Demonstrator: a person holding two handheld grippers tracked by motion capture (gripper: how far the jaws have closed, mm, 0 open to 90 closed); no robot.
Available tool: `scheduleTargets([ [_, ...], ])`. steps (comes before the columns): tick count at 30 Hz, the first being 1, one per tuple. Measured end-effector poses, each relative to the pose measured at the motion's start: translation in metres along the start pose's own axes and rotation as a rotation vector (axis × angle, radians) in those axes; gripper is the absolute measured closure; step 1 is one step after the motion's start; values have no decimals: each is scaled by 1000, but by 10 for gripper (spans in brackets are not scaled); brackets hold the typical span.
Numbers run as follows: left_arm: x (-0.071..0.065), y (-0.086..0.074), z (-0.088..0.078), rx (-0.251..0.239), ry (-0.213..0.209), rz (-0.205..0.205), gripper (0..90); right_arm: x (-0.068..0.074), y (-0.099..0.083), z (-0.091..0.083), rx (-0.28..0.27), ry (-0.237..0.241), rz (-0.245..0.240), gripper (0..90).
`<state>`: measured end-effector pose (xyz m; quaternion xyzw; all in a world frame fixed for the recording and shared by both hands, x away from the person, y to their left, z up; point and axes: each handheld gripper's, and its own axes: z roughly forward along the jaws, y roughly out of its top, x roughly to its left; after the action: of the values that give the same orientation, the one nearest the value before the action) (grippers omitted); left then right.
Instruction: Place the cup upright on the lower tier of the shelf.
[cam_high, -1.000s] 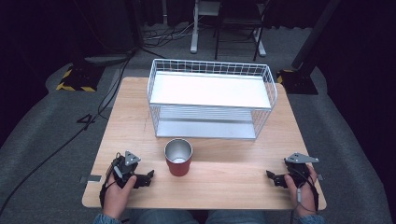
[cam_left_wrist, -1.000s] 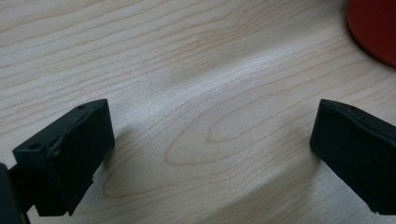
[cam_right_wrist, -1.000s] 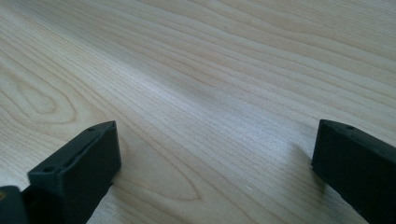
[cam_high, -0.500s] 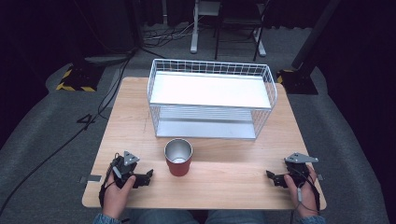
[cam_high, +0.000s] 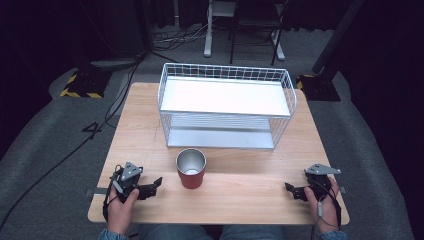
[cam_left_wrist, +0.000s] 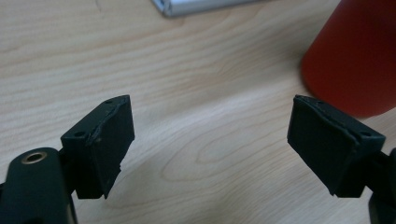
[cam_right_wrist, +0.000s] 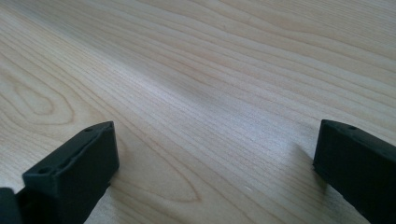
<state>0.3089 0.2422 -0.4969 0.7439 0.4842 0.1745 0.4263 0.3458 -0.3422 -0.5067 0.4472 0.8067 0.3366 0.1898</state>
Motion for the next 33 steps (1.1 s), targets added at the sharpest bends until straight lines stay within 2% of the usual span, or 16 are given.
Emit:
scheduleTargets([
  [1,-1,0,-4,-46,-21,-10,153,0,0,0,0,0,0,4],
  [3,-3,1,-6,-96,-36,-10,153,0,0,0,0,0,0,4],
  [4,-3,1,-6,-96,-36,-10,152,0,0,0,0,0,0,4],
  [5,-5,1,-8,-131,-38,0,153,0,0,0,0,0,0,4],
  [6,-5,1,-8,-131,-38,0,152,0,0,0,0,0,0,4],
  [7,-7,2,-10,-165,-37,12,152,0,0,0,0,0,0,4],
  [8,-7,2,-10,-165,-37,12,152,0,0,0,0,0,0,4],
  [9,-9,2,-11,-193,-47,8,152,0,0,0,0,0,0,4],
  [11,-11,2,-11,-208,-57,18,152,0,0,0,0,0,0,4],
  [26,-33,3,-7,-222,-64,60,151,0,0,0,0,1,0,4],
  [29,-39,5,-5,-219,-90,44,151,0,0,0,0,1,0,4],
  [32,-44,5,-3,-216,-111,47,151,0,0,0,0,0,0,4],
  [33,-49,6,-2,-211,-127,76,151,0,0,0,0,0,0,4],
])
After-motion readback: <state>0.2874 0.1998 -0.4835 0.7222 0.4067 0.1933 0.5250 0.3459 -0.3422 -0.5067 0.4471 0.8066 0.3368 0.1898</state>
